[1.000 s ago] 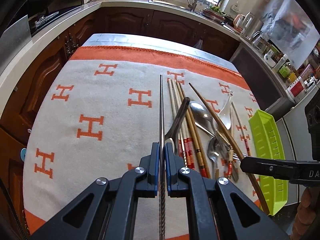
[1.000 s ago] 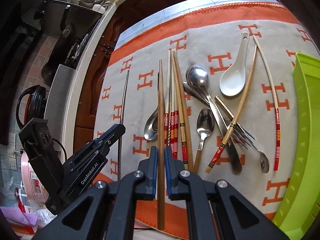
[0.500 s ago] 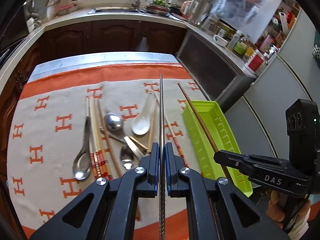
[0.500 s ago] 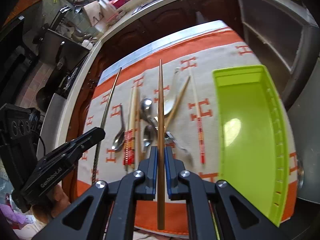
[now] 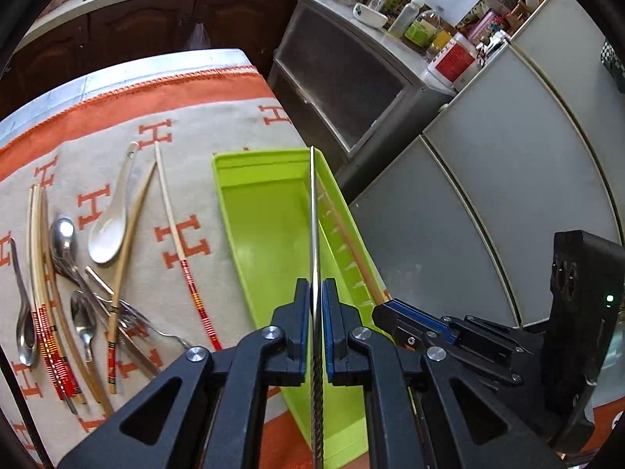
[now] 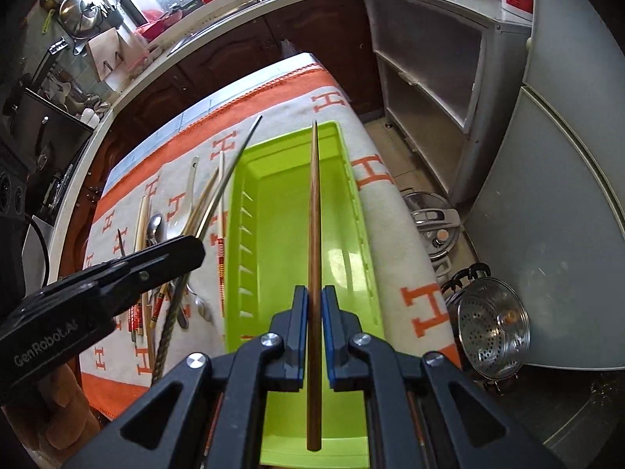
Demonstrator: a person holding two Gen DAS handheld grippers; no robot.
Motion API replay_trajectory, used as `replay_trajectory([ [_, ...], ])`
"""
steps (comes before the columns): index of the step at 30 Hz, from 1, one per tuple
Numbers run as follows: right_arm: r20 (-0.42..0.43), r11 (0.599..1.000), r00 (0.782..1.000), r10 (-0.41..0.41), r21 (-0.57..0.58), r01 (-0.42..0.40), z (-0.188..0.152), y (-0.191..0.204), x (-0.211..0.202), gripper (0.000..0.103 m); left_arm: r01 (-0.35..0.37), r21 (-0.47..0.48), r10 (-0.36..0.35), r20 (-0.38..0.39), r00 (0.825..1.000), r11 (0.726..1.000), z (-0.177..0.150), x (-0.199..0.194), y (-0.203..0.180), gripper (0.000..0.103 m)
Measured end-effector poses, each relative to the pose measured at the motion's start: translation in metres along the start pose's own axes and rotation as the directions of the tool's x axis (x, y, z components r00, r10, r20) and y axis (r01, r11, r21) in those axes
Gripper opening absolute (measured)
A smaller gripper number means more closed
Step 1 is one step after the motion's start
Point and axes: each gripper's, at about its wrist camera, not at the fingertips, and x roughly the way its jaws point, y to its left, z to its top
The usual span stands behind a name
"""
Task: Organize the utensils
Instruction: 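Carry both chopsticks into the green tray and open both tools, then move the right tool back and grasp a red-tipped cream chopstick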
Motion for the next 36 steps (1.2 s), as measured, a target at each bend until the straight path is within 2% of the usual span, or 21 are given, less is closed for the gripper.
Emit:
replay_trajectory([
  [1, 0.0, 1.0, 1.0, -0.002, -0.001, 0.002, 0.0, -0.002, 0.001, 0.008, -0.007, 0.001, 0.007, -0.007, 1.0, 1.0, 0.0, 0.004, -0.001, 0.007],
  [3, 0.005, 1.0, 1.0, -0.012, -0.008, 0.012, -0.002, -0.004, 0.0, 0.008, -0.02, 0.004, 0.02, -0.018, 1.0, 1.0, -0.004, 0.009, -0.001, 0.02],
  [4, 0.007, 1.0, 1.0, -0.015, -0.012, 0.015, -0.003, -0.004, -0.001, 0.008, -0.033, 0.006, 0.033, -0.018, 0.999, 0.999, -0.006, 0.01, 0.0, 0.023],
  [9, 0.006, 1.0, 1.0, -0.01, -0.025, 0.01, -0.007, -0.003, 0.0, 0.008, -0.111, 0.01, 0.111, 0.017, 0.994, 0.994, -0.015, 0.0, 0.012, 0.05],
  [12, -0.007, 0.999, 1.0, 0.009, -0.035, -0.009, -0.009, 0.0, 0.003, 0.008, -0.158, 0.008, 0.157, 0.053, 0.986, 0.987, -0.018, -0.012, 0.021, 0.059],
  [17, -0.025, 0.997, 0.999, 0.04, -0.066, -0.041, -0.014, 0.012, 0.009, 0.008, -0.245, 0.012, 0.242, 0.115, 0.964, 0.97, -0.025, -0.039, 0.041, 0.06],
  [20, -0.038, 0.994, 0.998, 0.055, -0.093, -0.058, -0.016, 0.023, 0.013, 0.007, -0.284, 0.002, 0.282, 0.115, 0.952, 0.959, -0.027, -0.053, 0.055, 0.06],
  [25, -0.042, 0.988, 0.996, 0.079, -0.126, -0.084, -0.016, 0.04, 0.016, 0.007, -0.351, -0.059, 0.356, 0.153, 0.922, 0.934, -0.036, -0.079, 0.082, 0.06],
  [28, -0.041, 0.984, 0.994, 0.098, -0.144, -0.103, -0.014, 0.051, 0.016, 0.007, -0.398, -0.087, 0.406, 0.137, 0.903, 0.913, -0.042, -0.088, 0.098, 0.062],
  [31, -0.036, 0.979, 0.993, 0.116, -0.163, -0.12, -0.009, 0.062, 0.017, 0.007, -0.424, -0.099, 0.435, 0.154, 0.887, 0.9, -0.048, -0.094, 0.108, 0.065],
  [33, -0.031, 0.976, 0.991, 0.128, -0.176, -0.131, -0.007, 0.071, 0.016, 0.007, -0.436, -0.099, 0.447, 0.16, 0.88, 0.894, -0.051, -0.096, 0.112, 0.074],
  [36, -0.03, 0.97, 0.991, 0.132, -0.201, -0.135, -0.003, 0.083, 0.018, 0.007, -0.445, -0.089, 0.454, 0.174, 0.874, 0.891, -0.054, -0.095, 0.114, 0.074],
])
